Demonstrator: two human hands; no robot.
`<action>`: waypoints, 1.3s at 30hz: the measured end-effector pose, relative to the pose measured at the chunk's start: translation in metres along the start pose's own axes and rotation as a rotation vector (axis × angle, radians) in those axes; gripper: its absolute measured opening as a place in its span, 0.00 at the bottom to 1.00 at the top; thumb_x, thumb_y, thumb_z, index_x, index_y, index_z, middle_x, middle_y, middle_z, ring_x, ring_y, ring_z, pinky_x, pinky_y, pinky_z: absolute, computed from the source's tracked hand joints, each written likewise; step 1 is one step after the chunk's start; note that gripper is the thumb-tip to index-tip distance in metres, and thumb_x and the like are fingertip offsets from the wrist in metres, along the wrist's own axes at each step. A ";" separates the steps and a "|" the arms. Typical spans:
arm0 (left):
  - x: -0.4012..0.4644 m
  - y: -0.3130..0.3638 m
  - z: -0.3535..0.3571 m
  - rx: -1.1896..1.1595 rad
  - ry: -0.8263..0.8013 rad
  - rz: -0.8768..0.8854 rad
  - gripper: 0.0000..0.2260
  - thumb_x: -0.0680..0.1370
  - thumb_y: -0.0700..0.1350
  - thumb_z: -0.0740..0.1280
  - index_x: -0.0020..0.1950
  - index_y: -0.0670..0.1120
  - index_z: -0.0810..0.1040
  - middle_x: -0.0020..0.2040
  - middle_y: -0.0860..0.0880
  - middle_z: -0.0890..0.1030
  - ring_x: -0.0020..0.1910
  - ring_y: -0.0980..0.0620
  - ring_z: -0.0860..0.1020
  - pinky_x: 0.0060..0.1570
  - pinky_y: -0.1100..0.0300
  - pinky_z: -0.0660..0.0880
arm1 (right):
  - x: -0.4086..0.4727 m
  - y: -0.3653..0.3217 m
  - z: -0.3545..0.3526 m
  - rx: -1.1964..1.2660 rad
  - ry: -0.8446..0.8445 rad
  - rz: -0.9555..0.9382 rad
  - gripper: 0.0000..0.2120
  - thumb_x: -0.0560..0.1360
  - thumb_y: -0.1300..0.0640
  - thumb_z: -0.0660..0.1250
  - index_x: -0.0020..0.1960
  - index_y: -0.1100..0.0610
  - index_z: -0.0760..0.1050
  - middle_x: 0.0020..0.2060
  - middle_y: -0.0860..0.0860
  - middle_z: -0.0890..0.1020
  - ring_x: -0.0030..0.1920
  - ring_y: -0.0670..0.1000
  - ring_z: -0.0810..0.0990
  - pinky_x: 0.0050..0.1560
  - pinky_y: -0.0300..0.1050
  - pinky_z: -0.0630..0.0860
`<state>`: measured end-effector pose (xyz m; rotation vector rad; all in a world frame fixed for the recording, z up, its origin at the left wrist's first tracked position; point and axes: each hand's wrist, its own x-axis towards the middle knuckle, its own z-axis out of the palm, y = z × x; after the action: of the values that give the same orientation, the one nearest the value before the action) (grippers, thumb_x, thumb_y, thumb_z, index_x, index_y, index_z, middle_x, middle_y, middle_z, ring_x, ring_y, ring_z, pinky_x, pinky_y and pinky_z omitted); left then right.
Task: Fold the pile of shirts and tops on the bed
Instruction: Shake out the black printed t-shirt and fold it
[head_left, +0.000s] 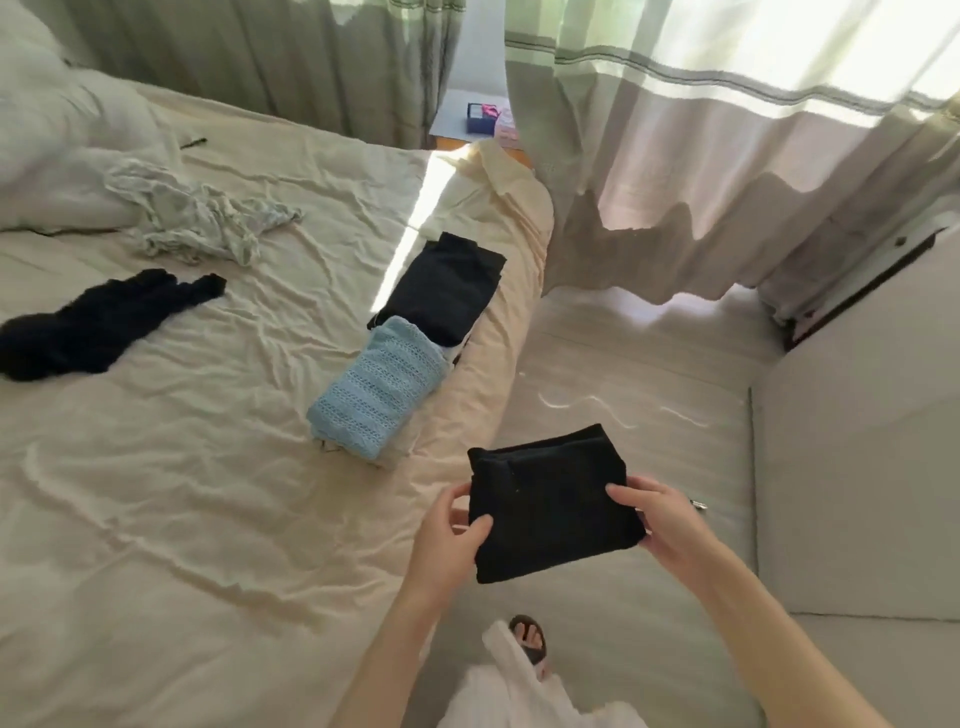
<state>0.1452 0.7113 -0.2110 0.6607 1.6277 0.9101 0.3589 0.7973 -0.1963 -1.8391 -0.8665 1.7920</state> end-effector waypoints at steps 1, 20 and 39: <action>0.009 0.006 0.006 -0.007 0.032 -0.019 0.14 0.76 0.38 0.66 0.59 0.52 0.73 0.48 0.43 0.80 0.48 0.45 0.80 0.51 0.45 0.78 | 0.013 -0.015 -0.001 -0.036 -0.015 0.005 0.13 0.76 0.64 0.64 0.61 0.60 0.76 0.51 0.54 0.82 0.51 0.53 0.79 0.46 0.47 0.75; 0.328 0.129 -0.018 -0.267 0.495 -0.270 0.16 0.78 0.40 0.64 0.65 0.47 0.69 0.61 0.44 0.76 0.59 0.45 0.75 0.58 0.47 0.75 | 0.345 -0.277 0.160 -0.505 -0.222 -0.042 0.15 0.78 0.61 0.63 0.64 0.59 0.74 0.54 0.52 0.79 0.55 0.54 0.76 0.64 0.52 0.71; 0.375 0.155 -0.024 0.313 0.617 -0.313 0.24 0.81 0.47 0.57 0.76 0.47 0.57 0.75 0.46 0.60 0.74 0.48 0.60 0.72 0.51 0.58 | 0.413 -0.325 0.198 -1.343 -0.530 -0.683 0.24 0.80 0.49 0.59 0.74 0.53 0.61 0.72 0.50 0.66 0.72 0.51 0.63 0.70 0.48 0.62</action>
<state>0.0257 1.0938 -0.2818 0.3216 2.3804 0.6635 0.1056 1.2906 -0.2864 -1.1711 -2.9459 1.2130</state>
